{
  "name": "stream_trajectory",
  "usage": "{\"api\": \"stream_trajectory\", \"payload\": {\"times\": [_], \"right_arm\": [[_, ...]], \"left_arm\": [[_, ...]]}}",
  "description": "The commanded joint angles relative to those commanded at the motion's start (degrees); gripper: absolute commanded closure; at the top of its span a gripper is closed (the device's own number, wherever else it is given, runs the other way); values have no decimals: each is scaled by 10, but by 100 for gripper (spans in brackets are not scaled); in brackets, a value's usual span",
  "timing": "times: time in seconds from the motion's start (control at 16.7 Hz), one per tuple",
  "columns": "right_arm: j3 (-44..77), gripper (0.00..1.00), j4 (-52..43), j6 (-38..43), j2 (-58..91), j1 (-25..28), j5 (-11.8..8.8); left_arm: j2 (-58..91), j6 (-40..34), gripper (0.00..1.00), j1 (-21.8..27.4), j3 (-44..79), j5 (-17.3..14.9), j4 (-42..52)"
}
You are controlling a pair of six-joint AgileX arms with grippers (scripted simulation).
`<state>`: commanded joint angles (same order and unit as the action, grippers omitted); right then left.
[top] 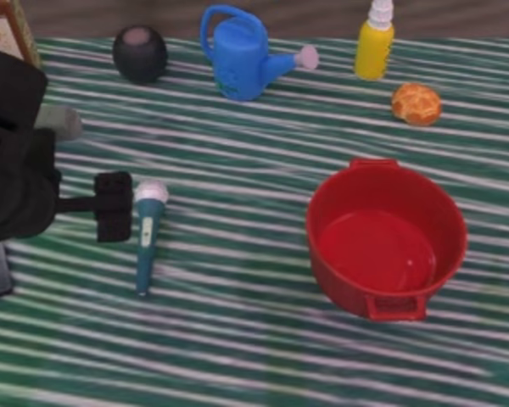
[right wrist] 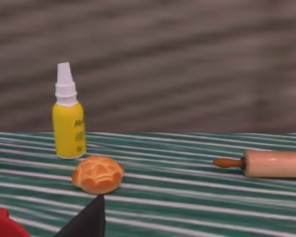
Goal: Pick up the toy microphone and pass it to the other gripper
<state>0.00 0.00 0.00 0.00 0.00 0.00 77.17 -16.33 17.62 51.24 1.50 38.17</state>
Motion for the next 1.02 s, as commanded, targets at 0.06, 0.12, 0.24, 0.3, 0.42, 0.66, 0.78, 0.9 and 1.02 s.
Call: {"api": "stream_trajectory", "payload": {"times": [0.06, 0.12, 0.24, 0.3, 0.42, 0.66, 0.78, 0.9, 1.02], "right_arm": [[0, 0, 0, 0, 0, 0, 0], [0, 0, 0, 0, 0, 0, 0], [0, 0, 0, 0, 0, 0, 0], [0, 0, 0, 0, 0, 0, 0], [0, 0, 0, 0, 0, 0, 0], [0, 0, 0, 0, 0, 0, 0], [0, 0, 0, 0, 0, 0, 0], [0, 0, 0, 0, 0, 0, 0], [0, 0, 0, 0, 0, 0, 0]], "left_arm": [[45, -10, 0, 11, 31, 1, 23], [87, -19, 0, 21, 61, 2, 44], [159, -36, 0, 38, 113, 3, 81], [190, -42, 0, 46, 136, 3, 96], [238, -53, 0, 57, 171, 4, 118], [270, -60, 0, 65, 196, 5, 133], [270, -60, 0, 65, 196, 5, 133], [270, -60, 0, 62, 194, 5, 130], [284, -58, 0, 62, 185, 5, 110]]}}
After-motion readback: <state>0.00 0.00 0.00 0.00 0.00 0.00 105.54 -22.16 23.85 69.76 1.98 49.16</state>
